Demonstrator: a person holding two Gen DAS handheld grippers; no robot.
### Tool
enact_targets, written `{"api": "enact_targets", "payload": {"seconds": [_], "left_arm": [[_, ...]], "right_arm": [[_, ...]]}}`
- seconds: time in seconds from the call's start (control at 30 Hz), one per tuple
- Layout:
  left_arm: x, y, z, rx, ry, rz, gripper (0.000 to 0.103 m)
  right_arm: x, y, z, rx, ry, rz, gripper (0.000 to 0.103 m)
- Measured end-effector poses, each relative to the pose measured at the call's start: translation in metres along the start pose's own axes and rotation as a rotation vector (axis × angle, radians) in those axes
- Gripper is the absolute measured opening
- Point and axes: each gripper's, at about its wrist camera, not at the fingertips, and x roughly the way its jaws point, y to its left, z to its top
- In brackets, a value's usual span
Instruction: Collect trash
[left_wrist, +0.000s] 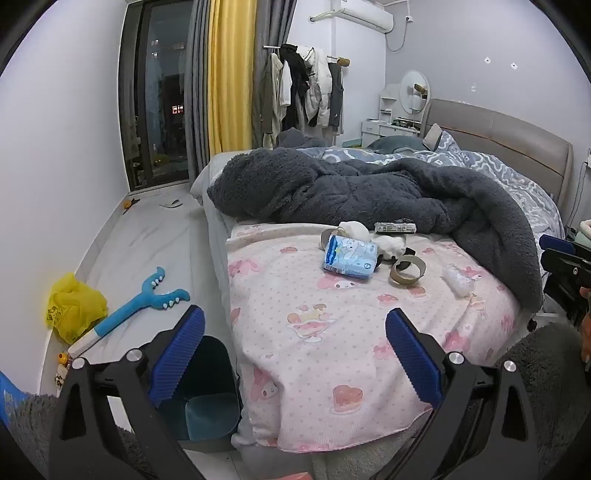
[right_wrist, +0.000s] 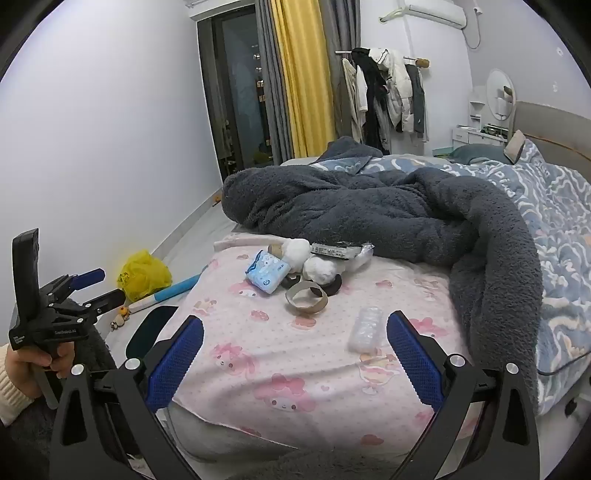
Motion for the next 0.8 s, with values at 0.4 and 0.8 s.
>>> {"api": "enact_targets", "payload": {"seconds": [0.4,0.8], "left_arm": [[0.0001,-0.0002,0.0,0.002,0.003,0.001,0.1],[-0.0005,-0.0008,0.0002,-0.004,0.005,-0.003,0.1]], "right_arm": [[0.0003,0.0017,0.0009,0.0,0.002,0.001,0.1],[0.0003,0.0005,0.0011,0.005,-0.001,0.004,0.1]]}}
